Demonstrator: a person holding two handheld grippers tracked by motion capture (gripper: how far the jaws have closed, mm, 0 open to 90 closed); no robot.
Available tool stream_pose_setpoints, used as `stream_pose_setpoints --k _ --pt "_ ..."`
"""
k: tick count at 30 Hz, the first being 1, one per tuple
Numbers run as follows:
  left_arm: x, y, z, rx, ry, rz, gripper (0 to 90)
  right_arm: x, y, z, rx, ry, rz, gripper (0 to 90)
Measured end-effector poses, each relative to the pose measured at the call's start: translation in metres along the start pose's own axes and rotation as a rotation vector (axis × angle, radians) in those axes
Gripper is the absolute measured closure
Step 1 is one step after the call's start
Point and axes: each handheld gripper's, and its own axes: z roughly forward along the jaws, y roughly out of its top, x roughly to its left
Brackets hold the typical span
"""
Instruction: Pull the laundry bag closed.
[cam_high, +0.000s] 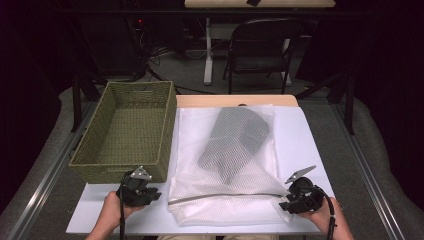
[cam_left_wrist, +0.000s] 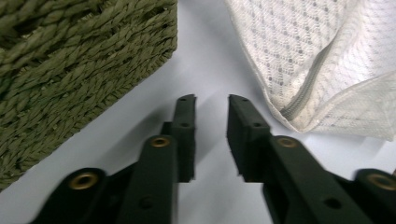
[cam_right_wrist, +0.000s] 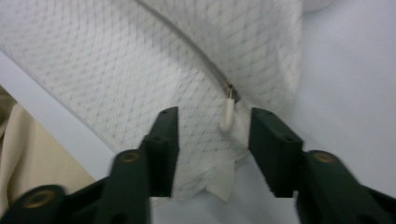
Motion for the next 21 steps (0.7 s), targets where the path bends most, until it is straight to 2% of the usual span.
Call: stream_pose_setpoints --k 3,4,6,8,9,10,11,14,17,21 --pt "-0.004 0.0 -0.004 -0.001 0.001 0.014 59.2 -0.001 -0.003 -0.008 -0.058 -0.009 0.031 32.0" --pt "-0.005 0.0 -0.006 -0.005 -0.004 0.004 54.9 -0.002 -0.004 -0.01 -0.077 -0.013 0.048 29.2" --pt "-0.008 -0.001 -0.011 -0.016 0.028 0.009 46.3 -0.005 -0.008 -0.015 -0.125 -0.016 0.078 23.3" --pt "-0.009 -0.002 -0.017 -0.032 0.033 0.009 38.9 -0.009 -0.013 -0.021 -0.159 -0.041 0.112 16.9" --pt "-0.01 -0.004 -0.02 -0.043 0.035 -0.005 36.8 -0.01 -0.015 -0.022 -0.176 -0.054 0.129 12.7" --pt "-0.01 -0.004 -0.02 -0.043 0.035 -0.005 34.1 -0.013 -0.017 -0.024 -0.189 -0.075 0.14 12.1" --pt "-0.009 -0.007 -0.026 -0.062 0.047 -0.014 32.3 -0.015 -0.02 -0.026 -0.206 -0.092 0.153 10.9" --pt "-0.007 -0.015 -0.036 -0.081 0.102 -0.033 22.2 -0.02 -0.029 -0.026 -0.24 -0.139 0.187 5.6" --pt "0.001 -0.028 -0.043 -0.092 0.137 -0.078 15.6 -0.023 -0.036 -0.026 -0.251 -0.193 0.21 0.8" --pt "0.013 -0.042 -0.047 -0.053 0.217 -0.116 9.4 -0.025 -0.04 -0.026 -0.287 -0.23 0.232 0.0"
